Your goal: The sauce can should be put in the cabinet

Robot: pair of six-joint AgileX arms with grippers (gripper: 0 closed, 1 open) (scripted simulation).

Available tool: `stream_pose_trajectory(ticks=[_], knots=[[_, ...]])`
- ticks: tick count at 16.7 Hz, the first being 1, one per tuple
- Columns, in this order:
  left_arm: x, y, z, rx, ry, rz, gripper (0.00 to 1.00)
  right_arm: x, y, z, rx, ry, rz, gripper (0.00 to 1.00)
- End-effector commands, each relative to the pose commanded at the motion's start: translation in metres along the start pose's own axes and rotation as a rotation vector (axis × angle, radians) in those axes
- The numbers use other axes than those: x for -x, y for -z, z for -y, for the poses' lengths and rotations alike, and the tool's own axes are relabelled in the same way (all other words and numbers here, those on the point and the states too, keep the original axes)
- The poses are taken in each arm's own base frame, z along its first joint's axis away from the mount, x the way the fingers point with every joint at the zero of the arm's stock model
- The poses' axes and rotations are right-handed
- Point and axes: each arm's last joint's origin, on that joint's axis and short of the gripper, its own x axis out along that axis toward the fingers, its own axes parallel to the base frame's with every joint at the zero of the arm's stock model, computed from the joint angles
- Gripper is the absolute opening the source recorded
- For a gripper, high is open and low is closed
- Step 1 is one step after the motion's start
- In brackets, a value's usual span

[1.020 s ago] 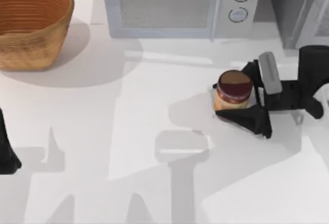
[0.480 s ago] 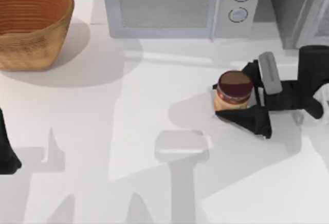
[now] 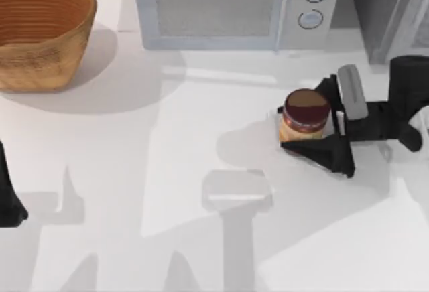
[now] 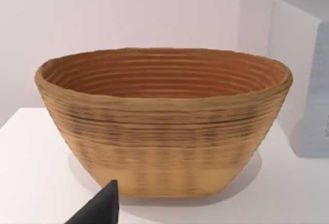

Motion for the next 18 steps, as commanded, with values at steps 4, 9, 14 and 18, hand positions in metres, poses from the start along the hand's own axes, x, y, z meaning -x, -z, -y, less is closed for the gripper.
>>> stream_pose_trajectory(ticks=[4, 9, 14, 18], knots=[[0.000, 0.000, 0.000, 0.000, 0.000, 0.000, 1.00, 0.003, -0.044, 0.006, 0.000, 0.001, 0.000, 0.00], [0.000, 0.000, 0.000, 0.000, 0.000, 0.000, 1.00, 0.014, -0.117, 0.002, -0.024, 0.009, -0.006, 0.00], [0.000, 0.000, 0.000, 0.000, 0.000, 0.000, 1.00, 0.015, -0.143, -0.001, -0.015, 0.001, -0.002, 0.00], [0.000, 0.000, 0.000, 0.000, 0.000, 0.000, 1.00, 0.018, -0.143, -0.002, -0.022, 0.014, -0.006, 0.00]])
